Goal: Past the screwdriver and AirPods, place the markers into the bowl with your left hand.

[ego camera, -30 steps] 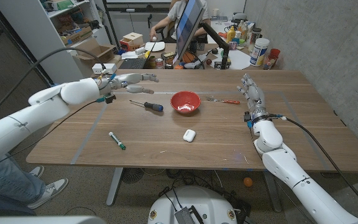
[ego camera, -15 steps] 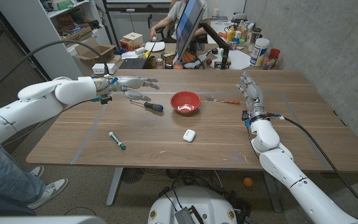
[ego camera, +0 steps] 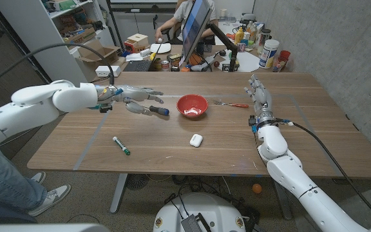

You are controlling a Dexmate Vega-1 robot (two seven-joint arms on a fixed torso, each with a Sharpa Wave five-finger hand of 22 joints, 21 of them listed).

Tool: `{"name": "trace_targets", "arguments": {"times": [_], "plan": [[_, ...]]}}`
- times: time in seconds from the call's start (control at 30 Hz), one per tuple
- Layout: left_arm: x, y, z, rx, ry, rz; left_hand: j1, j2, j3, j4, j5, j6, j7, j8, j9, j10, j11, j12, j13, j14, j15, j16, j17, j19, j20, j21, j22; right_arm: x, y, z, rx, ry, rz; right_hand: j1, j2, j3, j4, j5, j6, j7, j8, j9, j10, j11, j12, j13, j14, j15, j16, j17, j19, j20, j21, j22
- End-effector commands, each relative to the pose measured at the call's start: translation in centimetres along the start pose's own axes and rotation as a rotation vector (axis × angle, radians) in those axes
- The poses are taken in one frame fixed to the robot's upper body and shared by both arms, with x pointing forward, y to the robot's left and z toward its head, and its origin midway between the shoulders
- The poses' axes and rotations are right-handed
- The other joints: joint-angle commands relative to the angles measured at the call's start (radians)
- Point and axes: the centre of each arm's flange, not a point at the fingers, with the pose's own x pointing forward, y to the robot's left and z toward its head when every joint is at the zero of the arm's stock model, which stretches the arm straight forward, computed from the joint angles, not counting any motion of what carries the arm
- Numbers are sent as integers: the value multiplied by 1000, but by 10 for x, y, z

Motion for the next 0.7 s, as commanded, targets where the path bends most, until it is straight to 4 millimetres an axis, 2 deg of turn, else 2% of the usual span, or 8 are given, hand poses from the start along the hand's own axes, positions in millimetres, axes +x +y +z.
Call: {"name": "trace_targets", "arguments": {"times": [0.03,0.4,0.7], "plan": [[-3,-29,17,49,-29,-137,18,-4,9,-1,0,8,9,3,5,-10,2,6,3,-9,1,4,2,-40,4,7,3,-7,10,0,5,18,1,-6,-3,-2,-4,10,7,-3,1,5,9,-4,-1,2,-3,1,-2,2,-1,4,-3,2],[-16,-32,29,78,3,-154,64,-13,19,-1,1,47,16,25,16,-4,17,17,6,-8,12,10,3,-32,1,15,3,-10,10,-1,12,37,4,-7,-5,-3,-7,10,10,-6,1,5,13,-2,0,2,-2,1,-2,0,0,6,-5,2],[-25,-39,33,59,38,-140,122,-2,40,-2,13,23,50,26,34,-5,35,25,10,-5,30,13,3,-22,1,20,3,-13,10,2,13,25,15,-4,-10,-4,-12,11,12,-5,1,5,14,-5,0,2,-2,2,-2,-2,1,7,-7,2]]}}
